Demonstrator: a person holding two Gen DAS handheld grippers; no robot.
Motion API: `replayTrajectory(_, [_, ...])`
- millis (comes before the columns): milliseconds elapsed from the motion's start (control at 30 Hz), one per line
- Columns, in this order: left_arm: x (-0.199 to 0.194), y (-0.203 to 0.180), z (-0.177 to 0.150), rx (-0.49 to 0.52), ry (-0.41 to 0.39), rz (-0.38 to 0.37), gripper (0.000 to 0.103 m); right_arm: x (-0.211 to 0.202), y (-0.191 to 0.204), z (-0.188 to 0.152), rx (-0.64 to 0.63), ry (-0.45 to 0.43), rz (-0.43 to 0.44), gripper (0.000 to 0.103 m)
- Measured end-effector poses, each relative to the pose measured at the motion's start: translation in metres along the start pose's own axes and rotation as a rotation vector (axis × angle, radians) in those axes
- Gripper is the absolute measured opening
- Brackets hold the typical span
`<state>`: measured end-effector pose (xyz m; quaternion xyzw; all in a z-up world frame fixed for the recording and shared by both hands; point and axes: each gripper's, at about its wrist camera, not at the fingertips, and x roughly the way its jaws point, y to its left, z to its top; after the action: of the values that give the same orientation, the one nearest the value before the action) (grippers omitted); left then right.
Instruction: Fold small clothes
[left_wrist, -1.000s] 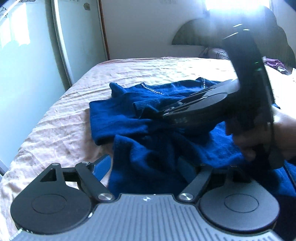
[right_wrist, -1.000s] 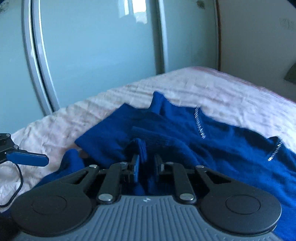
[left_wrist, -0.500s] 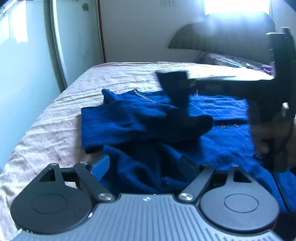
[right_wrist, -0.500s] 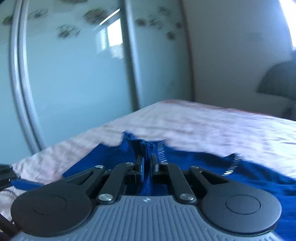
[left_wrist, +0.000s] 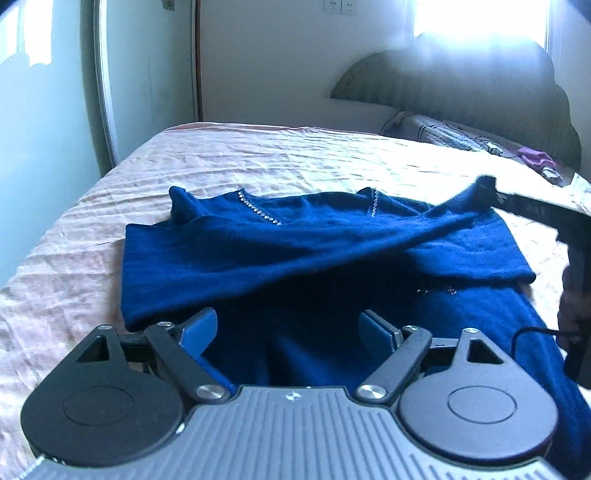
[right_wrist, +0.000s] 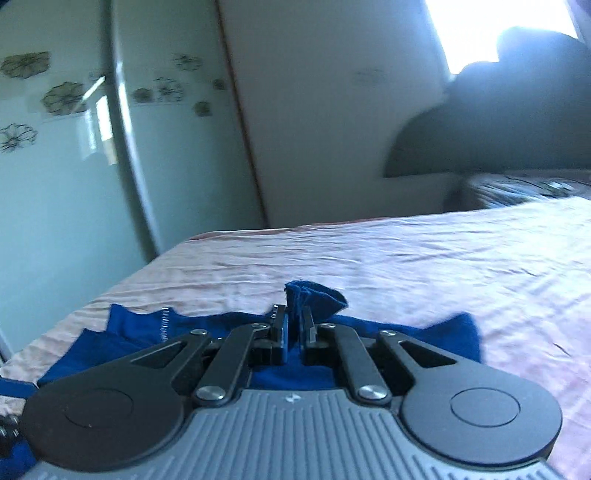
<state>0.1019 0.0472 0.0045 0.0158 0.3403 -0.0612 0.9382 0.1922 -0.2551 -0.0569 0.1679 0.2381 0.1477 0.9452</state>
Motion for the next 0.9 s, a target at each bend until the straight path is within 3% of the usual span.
replayTrajectory(200, [0.005,-0.004,-0.002,0.004,0.012,0.001,0.087,-0.009,-0.028,-0.013,0.050,0.003,-0.060,0.006])
replayTrajectory(433, [0.010,0.000,-0.005,0.006,0.039,0.012,0.089,-0.011,-0.058,-0.018,0.163,0.008,-0.065,0.006])
replayTrajectory(600, [0.013,-0.002,-0.007,0.013,0.050,0.024,0.089,-0.014,-0.054,-0.013,0.126,-0.038,-0.065,0.006])
replayTrajectory(900, [0.013,-0.008,-0.009,0.023,0.048,0.039,0.092,-0.006,-0.074,-0.018,0.180,0.006,-0.144,0.006])
